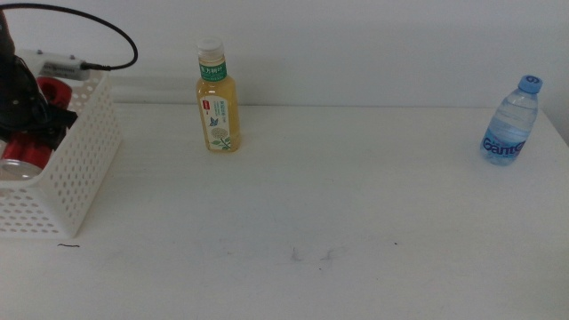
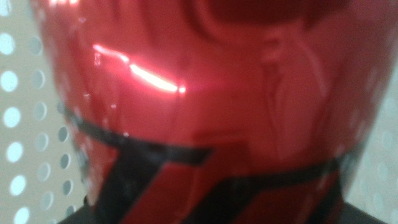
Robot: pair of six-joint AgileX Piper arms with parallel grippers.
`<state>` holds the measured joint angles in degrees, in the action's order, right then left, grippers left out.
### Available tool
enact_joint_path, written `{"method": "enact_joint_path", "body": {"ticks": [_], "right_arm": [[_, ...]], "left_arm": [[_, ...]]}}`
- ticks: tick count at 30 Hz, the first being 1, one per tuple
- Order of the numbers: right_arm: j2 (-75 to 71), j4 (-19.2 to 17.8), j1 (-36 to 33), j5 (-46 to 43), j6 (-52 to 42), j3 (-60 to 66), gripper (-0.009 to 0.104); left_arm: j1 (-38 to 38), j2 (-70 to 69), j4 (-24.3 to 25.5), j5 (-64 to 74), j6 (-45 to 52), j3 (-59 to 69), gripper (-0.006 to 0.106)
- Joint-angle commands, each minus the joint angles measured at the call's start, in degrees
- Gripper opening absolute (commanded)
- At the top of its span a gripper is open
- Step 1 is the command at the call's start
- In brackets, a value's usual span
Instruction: Use arms to grab the bottles and put them into the dustbin to the left of the table.
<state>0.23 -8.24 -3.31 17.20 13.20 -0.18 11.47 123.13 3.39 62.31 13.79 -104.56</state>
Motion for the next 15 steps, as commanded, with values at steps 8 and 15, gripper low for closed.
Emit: {"method": "enact_joint_path", "body": {"ticks": [8, 15], "right_arm": [[-0.23, -0.5, 0.53, -0.56, -0.2, 0.18, 0.09], [-0.23, -0.5, 0.53, -0.56, -0.2, 0.18, 0.09]], "left_arm": [[0.03, -0.71, 0.85, -1.53, 0.17, -0.62, 0.086], [-0.31, -7.16, -1.58, 1.36, -3.35, -0.62, 0.094]]}}
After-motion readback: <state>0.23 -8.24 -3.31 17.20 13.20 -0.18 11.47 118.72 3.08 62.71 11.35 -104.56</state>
